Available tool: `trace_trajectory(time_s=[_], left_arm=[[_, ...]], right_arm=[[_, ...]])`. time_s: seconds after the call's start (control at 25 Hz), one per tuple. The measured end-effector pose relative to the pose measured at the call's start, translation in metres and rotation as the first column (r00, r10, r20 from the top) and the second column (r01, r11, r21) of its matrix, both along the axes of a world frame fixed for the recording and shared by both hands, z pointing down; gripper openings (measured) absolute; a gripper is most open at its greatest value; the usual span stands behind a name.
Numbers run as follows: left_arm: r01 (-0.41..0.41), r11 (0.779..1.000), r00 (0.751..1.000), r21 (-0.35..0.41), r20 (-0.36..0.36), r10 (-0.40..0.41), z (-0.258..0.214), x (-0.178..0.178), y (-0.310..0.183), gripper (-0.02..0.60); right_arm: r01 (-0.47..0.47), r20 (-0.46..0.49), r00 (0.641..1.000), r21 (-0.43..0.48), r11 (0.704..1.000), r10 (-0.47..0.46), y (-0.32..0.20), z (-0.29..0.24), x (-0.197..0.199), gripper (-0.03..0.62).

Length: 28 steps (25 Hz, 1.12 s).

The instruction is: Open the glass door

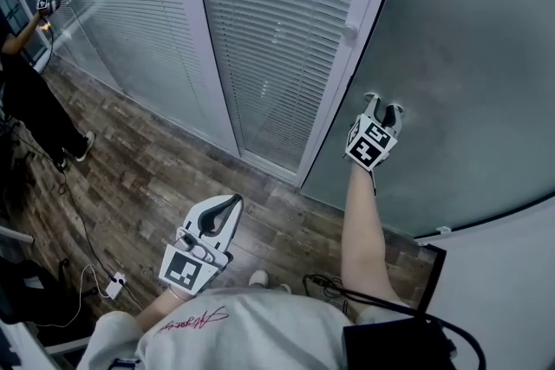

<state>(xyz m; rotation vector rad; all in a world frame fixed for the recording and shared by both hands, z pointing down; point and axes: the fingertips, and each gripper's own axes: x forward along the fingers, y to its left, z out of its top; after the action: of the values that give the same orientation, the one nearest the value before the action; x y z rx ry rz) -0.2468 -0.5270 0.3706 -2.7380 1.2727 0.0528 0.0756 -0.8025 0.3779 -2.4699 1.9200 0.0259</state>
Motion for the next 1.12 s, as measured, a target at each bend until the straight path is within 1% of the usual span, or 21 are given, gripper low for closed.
trace_trajectory(time_s=[0.16,0.32,0.52,0.76,1.12], left_arm=[[-0.006,1.0,1.0,0.007,-0.005,0.006,0.0,0.001,0.0,0.012],[-0.031,0.999,0.999,0.015,-0.013,0.031,-0.003,0.007,0.001,0.012],[-0.048,0.999,0.998,0.008,-0.031,0.048,-0.002,0.01,0.006,0.012],[-0.084,0.996,0.996,0.03,-0.042,0.085,-0.006,0.018,0.011,0.012],[-0.141,0.99,0.989,0.031,-0.047,0.143,-0.003,0.023,0.025,0.012]], right_arm=[[0.013,0.001,1.0,0.0,1.0,-0.013,0.004,0.001,-0.005,0.129],[0.01,-0.002,1.0,0.003,1.0,-0.01,0.011,-0.001,-0.005,0.129],[0.024,-0.012,1.0,0.006,1.0,-0.024,0.024,-0.001,-0.012,0.13],[0.032,-0.003,0.999,0.01,0.999,-0.032,0.041,-0.001,-0.018,0.13],[0.073,-0.013,0.997,0.016,0.997,-0.072,0.072,-0.002,-0.029,0.13]])
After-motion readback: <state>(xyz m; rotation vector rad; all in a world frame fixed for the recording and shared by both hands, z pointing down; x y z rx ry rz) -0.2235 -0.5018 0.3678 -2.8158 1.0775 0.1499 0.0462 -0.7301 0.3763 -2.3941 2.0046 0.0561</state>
